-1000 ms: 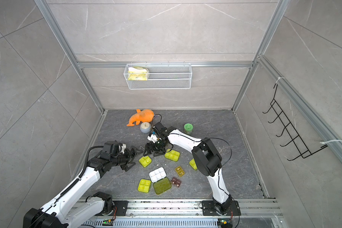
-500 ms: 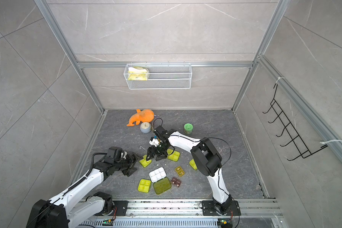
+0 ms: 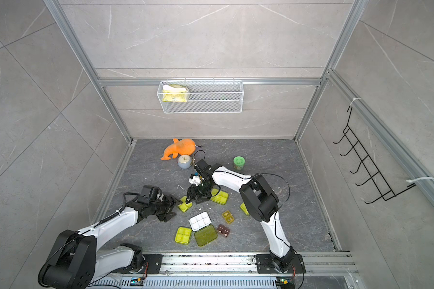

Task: Close pillboxes
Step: Close the lid on the pillbox, then pick up the pillbox at the center of the board.

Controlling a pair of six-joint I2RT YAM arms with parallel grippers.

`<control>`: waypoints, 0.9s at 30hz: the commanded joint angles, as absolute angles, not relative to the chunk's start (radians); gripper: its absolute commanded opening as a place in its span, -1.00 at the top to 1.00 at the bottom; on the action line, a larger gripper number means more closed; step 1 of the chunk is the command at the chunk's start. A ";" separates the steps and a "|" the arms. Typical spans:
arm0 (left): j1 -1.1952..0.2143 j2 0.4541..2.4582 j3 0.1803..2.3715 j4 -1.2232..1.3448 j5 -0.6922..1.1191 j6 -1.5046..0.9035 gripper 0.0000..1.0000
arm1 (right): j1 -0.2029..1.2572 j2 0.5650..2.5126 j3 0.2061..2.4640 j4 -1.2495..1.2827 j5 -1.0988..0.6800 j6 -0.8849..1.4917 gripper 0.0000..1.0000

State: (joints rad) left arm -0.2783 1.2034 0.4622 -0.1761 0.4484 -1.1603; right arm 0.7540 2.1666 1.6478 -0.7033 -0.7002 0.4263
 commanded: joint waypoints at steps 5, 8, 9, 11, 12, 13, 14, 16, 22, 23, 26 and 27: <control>-0.214 1.219 0.486 -0.141 0.499 -1.097 -0.38 | 0.740 2.244 1.733 -0.718 -0.707 0.436 -0.20; -0.209 1.244 0.492 -0.121 0.517 -1.089 -0.36 | 0.733 2.271 1.749 -0.723 -0.707 0.433 -0.19; -0.210 1.254 0.492 -0.109 0.525 -1.089 -0.34 | 0.733 2.280 1.756 -0.724 -0.707 0.434 -0.18; -0.210 1.269 0.492 -0.090 0.537 -1.088 -0.31 | 0.734 2.294 1.765 -0.723 -0.708 0.433 -0.17; -0.210 1.273 0.491 -0.084 0.540 -1.090 -0.29 | 0.733 2.300 1.769 -0.725 -0.707 0.432 -0.17; -0.209 1.275 0.487 -0.078 0.541 -1.090 -0.29 | 0.733 2.306 1.773 -0.726 -0.707 0.430 -0.17; -0.210 1.277 0.485 -0.073 0.540 -1.092 -0.28 | 0.733 2.311 1.778 -0.728 -0.707 0.429 -0.17; -0.209 1.285 0.478 -0.061 0.546 -1.095 -0.25 | 0.733 2.325 1.785 -0.730 -0.707 0.428 -0.15; -0.210 1.317 0.474 -0.034 0.557 -1.092 -0.15 | 0.733 2.355 1.810 -0.728 -0.712 0.436 -0.12; -0.210 1.322 0.475 -0.028 0.560 -1.092 -0.13 | 0.733 2.358 1.813 -0.729 -0.713 0.438 -0.12; -0.210 1.344 0.474 -0.013 0.571 -1.091 -0.05 | 0.734 2.369 1.822 -0.728 -0.717 0.443 -0.10; -0.211 1.349 0.474 -0.012 0.572 -1.089 -0.04 | 0.733 2.372 1.824 -0.728 -0.717 0.444 -0.10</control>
State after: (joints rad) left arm -0.2131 1.3331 0.4637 -0.0444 0.5358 -1.1130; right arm 0.7326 2.3352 1.8034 -0.7067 -0.7162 0.4301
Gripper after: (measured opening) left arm 0.525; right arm 0.550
